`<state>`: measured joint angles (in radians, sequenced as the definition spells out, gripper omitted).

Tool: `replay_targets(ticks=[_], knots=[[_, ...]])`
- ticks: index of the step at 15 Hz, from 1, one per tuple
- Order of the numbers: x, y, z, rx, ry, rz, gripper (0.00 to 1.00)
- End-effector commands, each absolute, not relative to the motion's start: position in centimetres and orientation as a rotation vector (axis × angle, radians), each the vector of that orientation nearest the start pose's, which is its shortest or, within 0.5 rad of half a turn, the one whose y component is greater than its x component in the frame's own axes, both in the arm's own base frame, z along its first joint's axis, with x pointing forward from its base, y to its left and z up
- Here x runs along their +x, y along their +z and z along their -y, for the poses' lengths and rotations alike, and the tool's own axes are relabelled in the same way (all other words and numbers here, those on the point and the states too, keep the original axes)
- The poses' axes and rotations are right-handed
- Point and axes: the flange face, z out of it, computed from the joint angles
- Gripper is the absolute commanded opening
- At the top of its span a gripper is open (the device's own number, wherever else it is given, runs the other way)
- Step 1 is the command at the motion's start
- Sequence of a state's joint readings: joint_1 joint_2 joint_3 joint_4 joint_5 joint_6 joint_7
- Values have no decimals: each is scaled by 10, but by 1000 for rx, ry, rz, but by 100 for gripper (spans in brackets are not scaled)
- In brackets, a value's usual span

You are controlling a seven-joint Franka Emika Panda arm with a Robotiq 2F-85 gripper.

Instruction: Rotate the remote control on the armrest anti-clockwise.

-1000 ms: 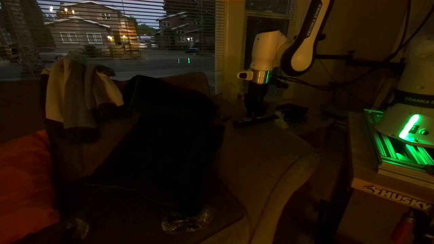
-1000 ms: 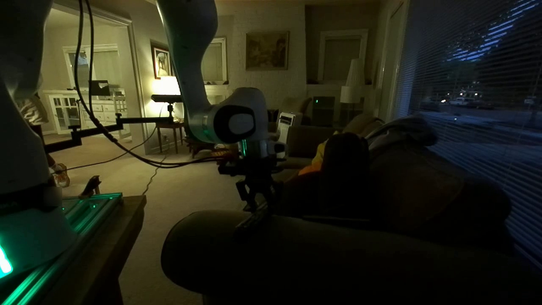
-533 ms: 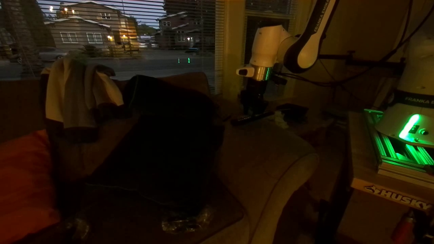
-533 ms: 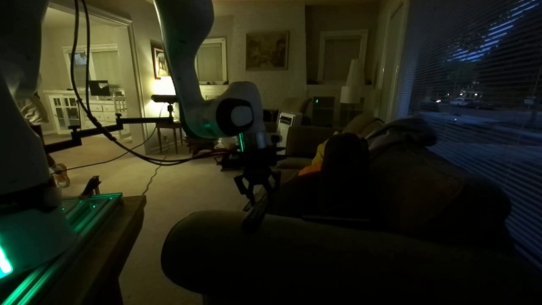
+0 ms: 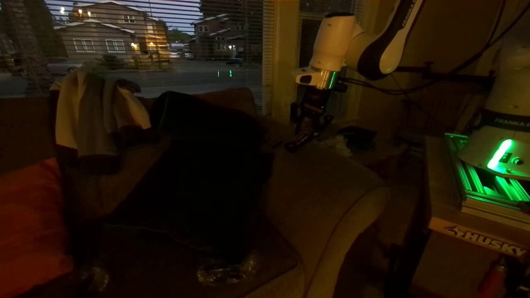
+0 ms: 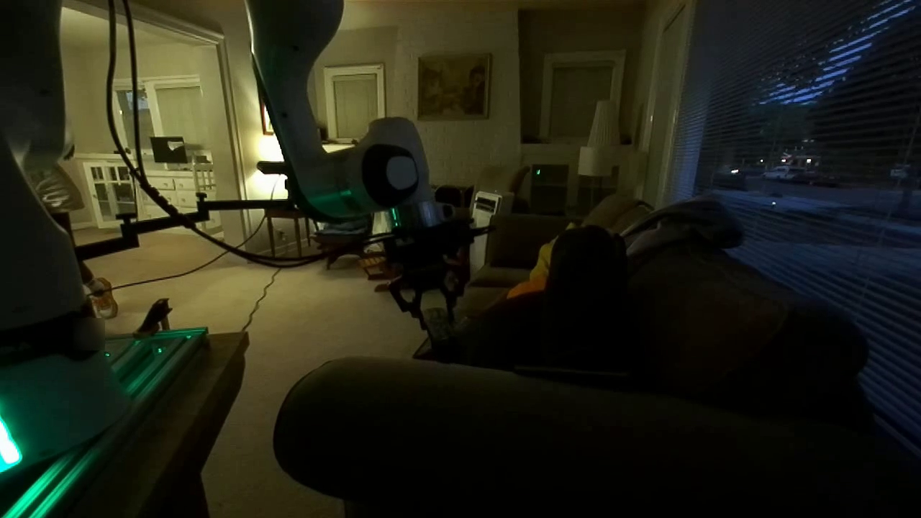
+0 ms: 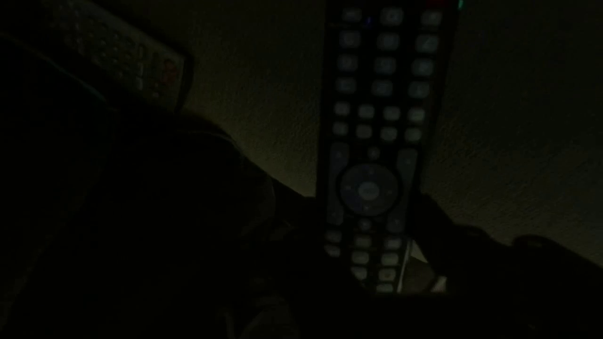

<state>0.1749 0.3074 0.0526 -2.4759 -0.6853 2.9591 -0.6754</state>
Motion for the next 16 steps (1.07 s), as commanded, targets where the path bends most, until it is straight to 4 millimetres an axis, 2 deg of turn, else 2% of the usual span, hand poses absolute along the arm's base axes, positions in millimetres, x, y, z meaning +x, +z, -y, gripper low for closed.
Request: replay_targets(ticks=[1,4,5,10,11,16], knots=[[444,193,-147,-2139,-217,2590,28],[441,192,-143,-1937,-185,2769,28],[450,185,-148,-2062,-178,2658,53],[450,185,-145,-1981,-162,2729,53],[449,185,-145,-1978,-163,2731,28],[441,178,-144,-1671,-102,2980,28]])
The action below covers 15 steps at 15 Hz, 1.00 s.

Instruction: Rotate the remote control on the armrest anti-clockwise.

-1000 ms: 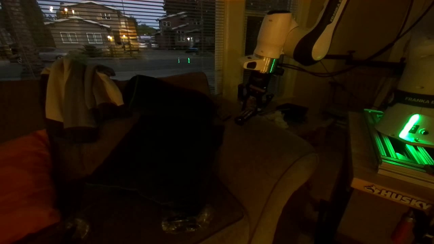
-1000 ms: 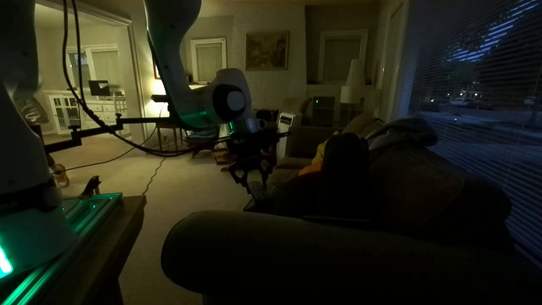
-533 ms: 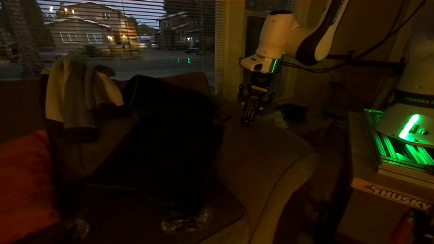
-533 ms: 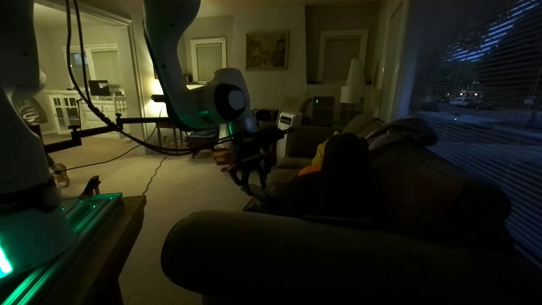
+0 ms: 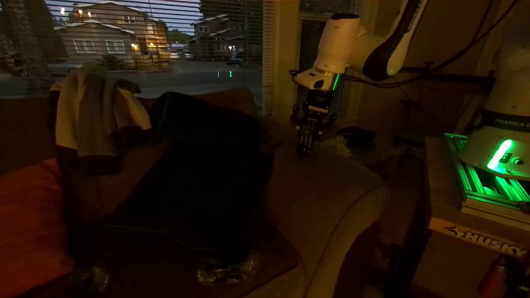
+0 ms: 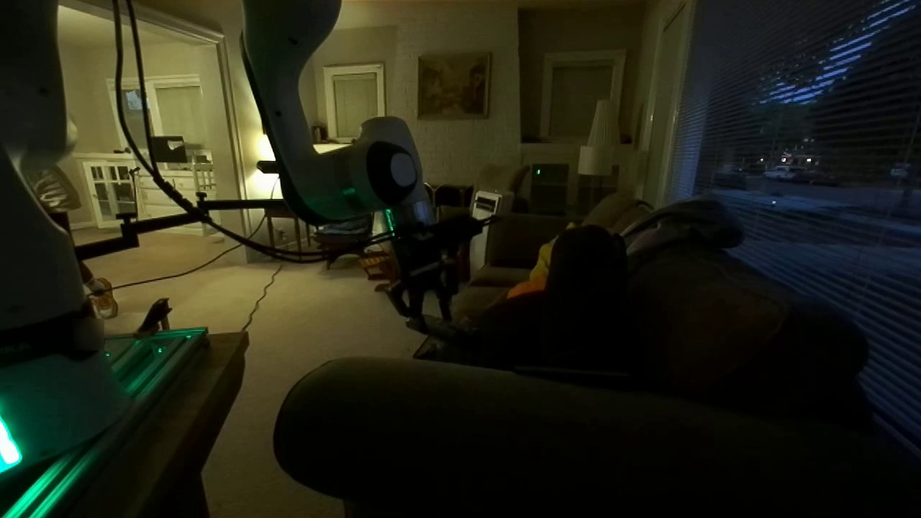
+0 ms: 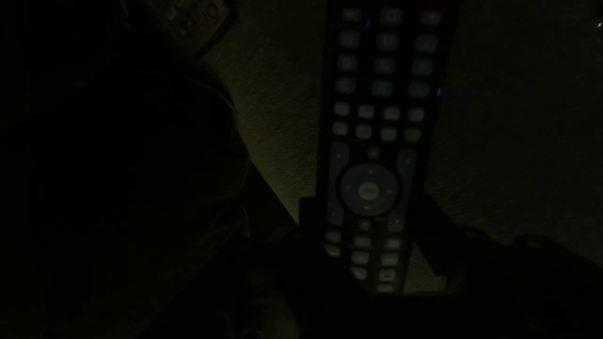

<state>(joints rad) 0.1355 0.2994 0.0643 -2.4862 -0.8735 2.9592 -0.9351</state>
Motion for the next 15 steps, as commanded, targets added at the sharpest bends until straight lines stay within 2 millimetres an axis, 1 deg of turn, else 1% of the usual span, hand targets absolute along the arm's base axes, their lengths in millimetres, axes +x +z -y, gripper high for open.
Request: replay_targets(ticks=[1,6,10,12,15], knots=[[437,175,-145,1335,86,-2537,28],[421,159,-154,1003,18,-2651,28],[412,150,-160,793,-2,-2706,28],[406,144,-160,741,-7,-2738,28],[397,131,-158,712,-9,-2802,28]])
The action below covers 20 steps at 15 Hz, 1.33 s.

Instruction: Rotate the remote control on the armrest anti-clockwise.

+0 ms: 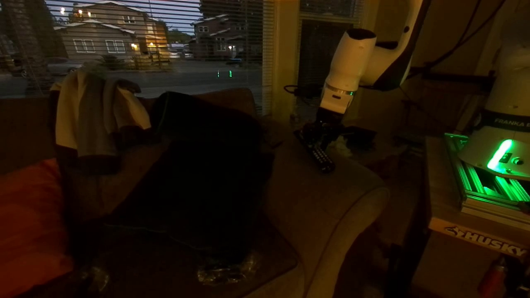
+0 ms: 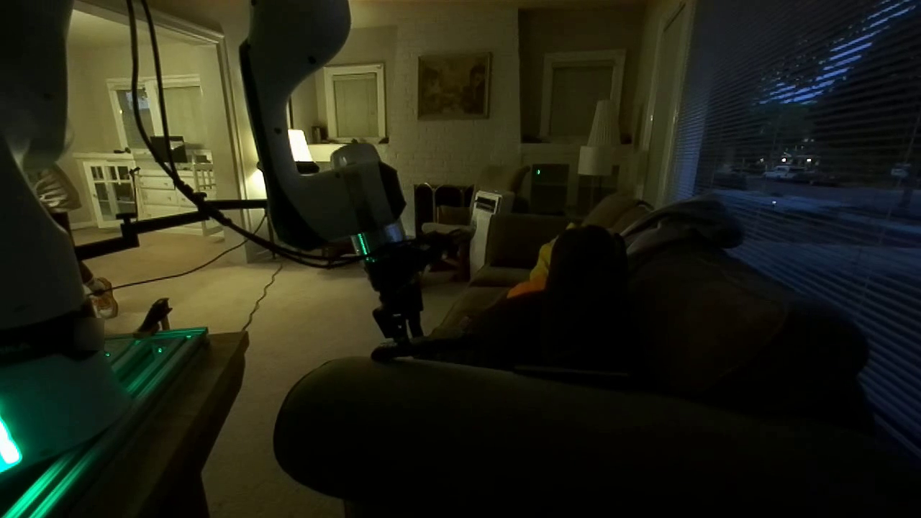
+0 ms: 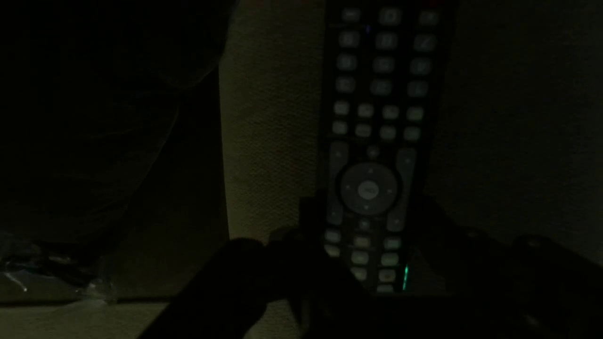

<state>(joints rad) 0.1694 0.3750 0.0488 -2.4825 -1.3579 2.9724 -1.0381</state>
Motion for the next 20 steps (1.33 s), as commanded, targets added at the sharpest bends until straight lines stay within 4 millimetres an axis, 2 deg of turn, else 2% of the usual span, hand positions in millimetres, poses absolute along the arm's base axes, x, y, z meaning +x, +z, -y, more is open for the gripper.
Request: replay_targets(ticks=[1,4,13,20], knots=[[396,126,-156,706,-16,-2822,28],[393,115,-149,652,-54,-2863,28],[392,117,-145,525,-99,-2891,28],[388,121,-137,534,-130,-2893,28]])
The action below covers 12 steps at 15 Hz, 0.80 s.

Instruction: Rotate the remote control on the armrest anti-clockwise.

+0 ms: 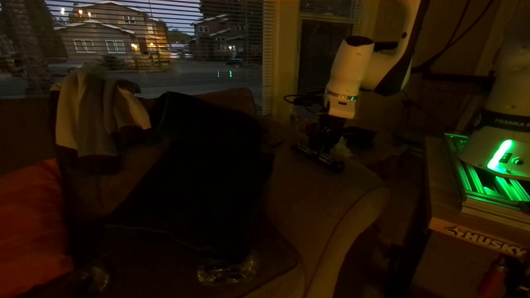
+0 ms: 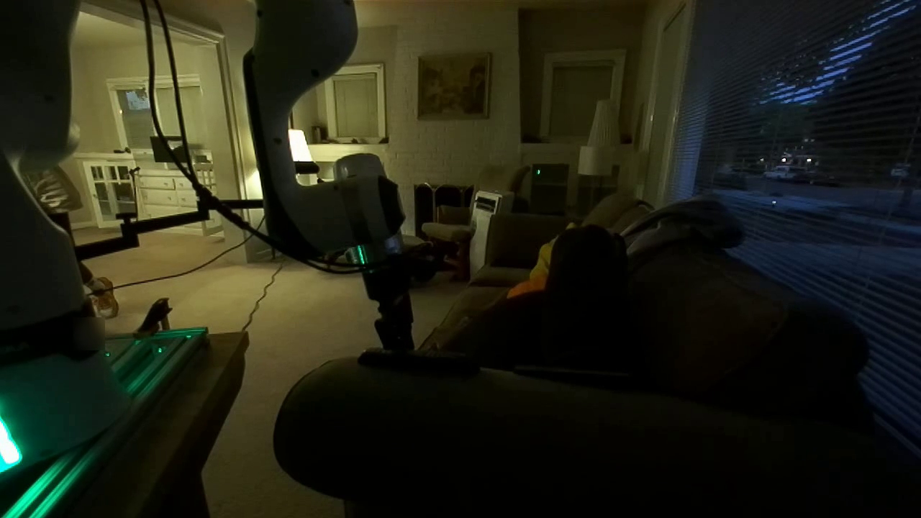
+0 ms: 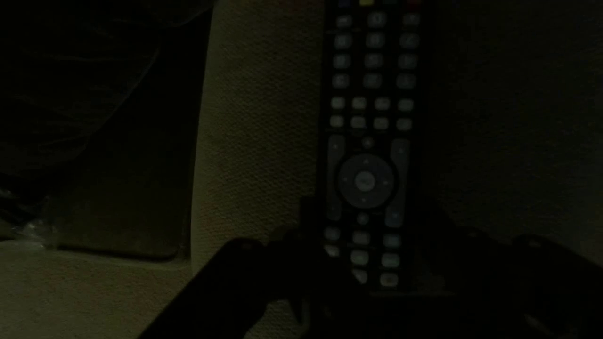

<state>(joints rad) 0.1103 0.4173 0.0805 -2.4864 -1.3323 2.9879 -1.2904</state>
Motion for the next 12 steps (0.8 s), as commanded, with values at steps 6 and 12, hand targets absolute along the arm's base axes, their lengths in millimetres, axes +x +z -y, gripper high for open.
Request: replay_targets(ticks=[6,12], knots=[[380,125,-128,639,-139,-2898,28],[384,129,-125,695,-122,-2886,71]])
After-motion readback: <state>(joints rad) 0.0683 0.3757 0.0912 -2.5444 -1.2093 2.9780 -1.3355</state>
